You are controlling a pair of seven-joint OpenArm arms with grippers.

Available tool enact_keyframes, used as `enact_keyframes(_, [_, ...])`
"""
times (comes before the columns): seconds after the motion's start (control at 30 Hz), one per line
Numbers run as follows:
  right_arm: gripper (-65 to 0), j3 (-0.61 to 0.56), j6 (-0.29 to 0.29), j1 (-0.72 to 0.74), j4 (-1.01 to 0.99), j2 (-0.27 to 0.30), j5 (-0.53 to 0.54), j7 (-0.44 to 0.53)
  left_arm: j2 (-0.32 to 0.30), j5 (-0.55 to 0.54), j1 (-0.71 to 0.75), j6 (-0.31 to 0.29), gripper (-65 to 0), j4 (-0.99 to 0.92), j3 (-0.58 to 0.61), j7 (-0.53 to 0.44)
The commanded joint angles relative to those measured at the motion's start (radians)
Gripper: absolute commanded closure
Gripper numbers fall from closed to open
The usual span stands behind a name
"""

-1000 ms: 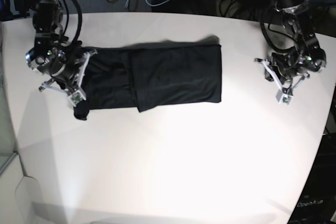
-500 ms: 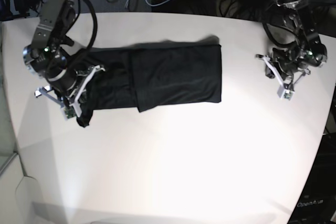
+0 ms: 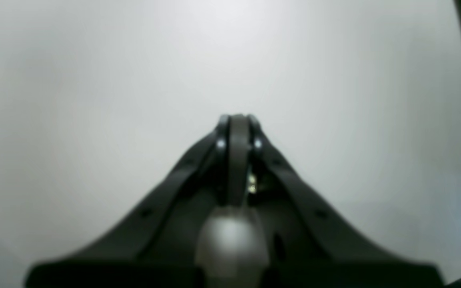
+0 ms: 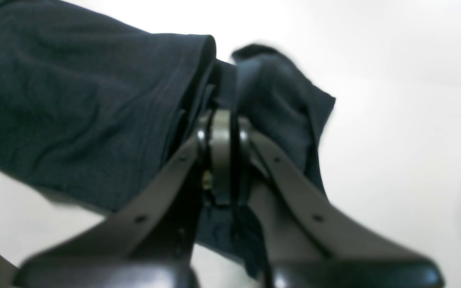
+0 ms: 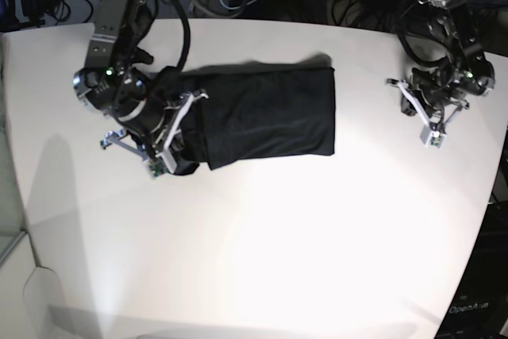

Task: Fold the T-shirt properly
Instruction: 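Fold the held end with the right gripper over onto the shirt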

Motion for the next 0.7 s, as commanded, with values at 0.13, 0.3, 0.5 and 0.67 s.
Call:
enact_keyframes(0.13, [-0.2,-0.056,-0.004,0.033,0.059,-0.002,0.066,-0.046,0.011,0.037,0.004,-0.003,0.0,0.000,0.001,0.051])
enact_keyframes(0.3, [-0.2,-0.058,-0.004,0.039,0.058,-0.002,0.275,-0.092,0.018,0.037,0.004,-0.003,0.0,0.000,0.001,0.051])
enact_keyframes(0.5, [-0.2,-0.063,-0.004,0.035,0.050,-0.002,0.464,-0.092,0.019,0.034,0.004,-0.003,0.0,0.000,0.001,0.051])
enact_keyframes(0.67, [-0.2,-0.161,-0.004,0.018,0.029,-0.002,0.493,-0.069,0.019,0.030,0.004,-0.003,0.0,0.000,0.001,0.051])
